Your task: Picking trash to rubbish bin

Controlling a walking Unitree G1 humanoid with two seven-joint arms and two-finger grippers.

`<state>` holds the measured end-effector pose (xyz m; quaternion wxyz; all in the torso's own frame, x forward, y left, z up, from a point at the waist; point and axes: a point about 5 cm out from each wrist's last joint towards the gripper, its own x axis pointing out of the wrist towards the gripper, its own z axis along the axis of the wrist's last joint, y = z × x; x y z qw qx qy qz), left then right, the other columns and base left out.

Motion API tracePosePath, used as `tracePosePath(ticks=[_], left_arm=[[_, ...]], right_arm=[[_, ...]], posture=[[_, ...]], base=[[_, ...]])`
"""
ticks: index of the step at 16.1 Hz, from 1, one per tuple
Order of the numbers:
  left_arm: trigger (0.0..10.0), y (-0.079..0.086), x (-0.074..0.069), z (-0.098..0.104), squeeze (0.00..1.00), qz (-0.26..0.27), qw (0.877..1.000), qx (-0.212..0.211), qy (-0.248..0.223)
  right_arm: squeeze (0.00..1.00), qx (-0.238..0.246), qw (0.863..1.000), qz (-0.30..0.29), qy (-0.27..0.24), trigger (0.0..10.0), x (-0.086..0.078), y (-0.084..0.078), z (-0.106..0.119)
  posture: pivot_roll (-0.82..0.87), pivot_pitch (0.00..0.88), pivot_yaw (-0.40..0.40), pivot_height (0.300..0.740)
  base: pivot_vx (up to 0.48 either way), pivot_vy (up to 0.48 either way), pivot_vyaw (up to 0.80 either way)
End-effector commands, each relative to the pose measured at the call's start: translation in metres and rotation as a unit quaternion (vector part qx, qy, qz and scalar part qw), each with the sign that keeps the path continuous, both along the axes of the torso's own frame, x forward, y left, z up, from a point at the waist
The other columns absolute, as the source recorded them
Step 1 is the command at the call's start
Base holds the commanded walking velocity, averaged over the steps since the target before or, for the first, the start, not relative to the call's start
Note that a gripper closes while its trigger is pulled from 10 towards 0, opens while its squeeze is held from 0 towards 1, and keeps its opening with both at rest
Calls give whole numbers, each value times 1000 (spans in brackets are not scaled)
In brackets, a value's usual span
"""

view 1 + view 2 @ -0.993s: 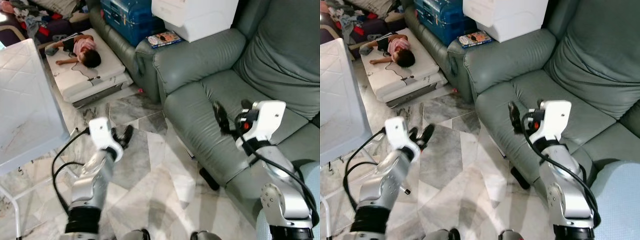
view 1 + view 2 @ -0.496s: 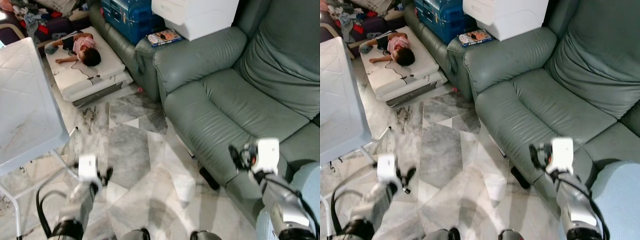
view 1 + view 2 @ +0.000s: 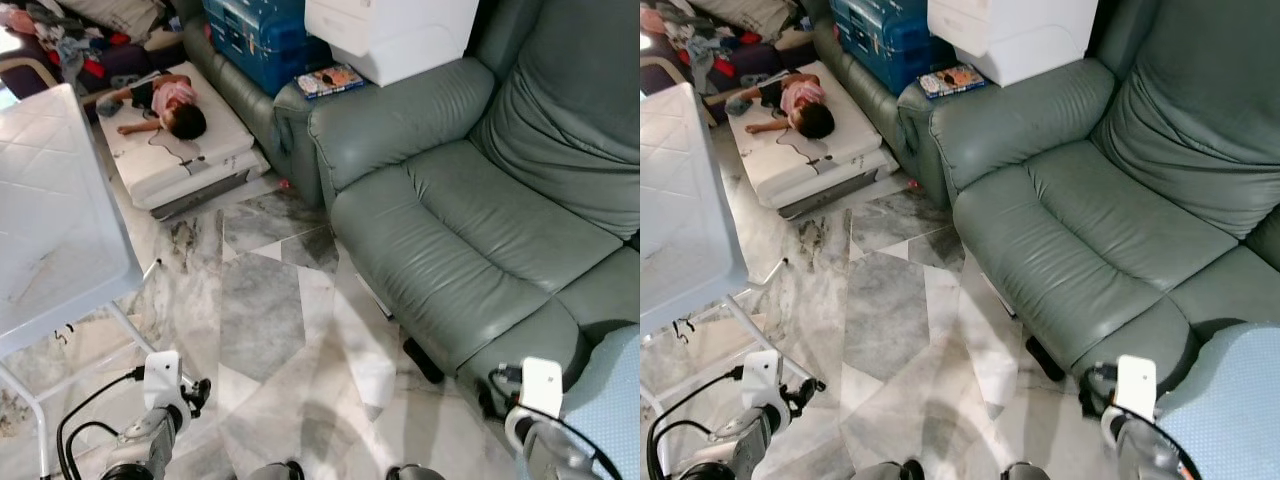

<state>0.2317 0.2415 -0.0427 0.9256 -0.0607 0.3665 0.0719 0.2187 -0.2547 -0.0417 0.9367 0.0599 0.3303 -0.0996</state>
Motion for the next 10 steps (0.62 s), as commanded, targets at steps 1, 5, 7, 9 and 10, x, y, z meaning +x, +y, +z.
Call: tracePosePath(ticks=[1, 5, 7, 9, 10], left_arm=[[10000, 10, -20, -12, 0, 54, 998, -5, 44], [10000, 7, -30, -20, 0, 54, 995, -7, 79], [10000, 4, -31, -21, 0, 38, 995, -8, 88], [10000, 6, -33, -22, 0, 26, 995, -1, 96], [10000, 6, -34, -23, 0, 25, 995, -1, 101]], right_arm=[[0, 18, 997, -32, 63, 10000, -27, 2, -20], [0, 31, 995, -25, 88, 10000, -36, 10, -29], [0, 39, 995, -18, 86, 10000, -36, 15, -30], [0, 38, 995, -16, 90, 10000, -37, 17, -32], [0, 39, 995, -17, 92, 10000, -38, 19, -32]], posture=[[1, 115, 92, 740], [-7, 111, 95, 740], [-8, 113, 98, 740], [-8, 114, 98, 740], [-8, 113, 96, 740]], base=[[0, 0, 0], [0, 0, 0], [0, 0, 0], [0, 0, 0], [0, 0, 0]])
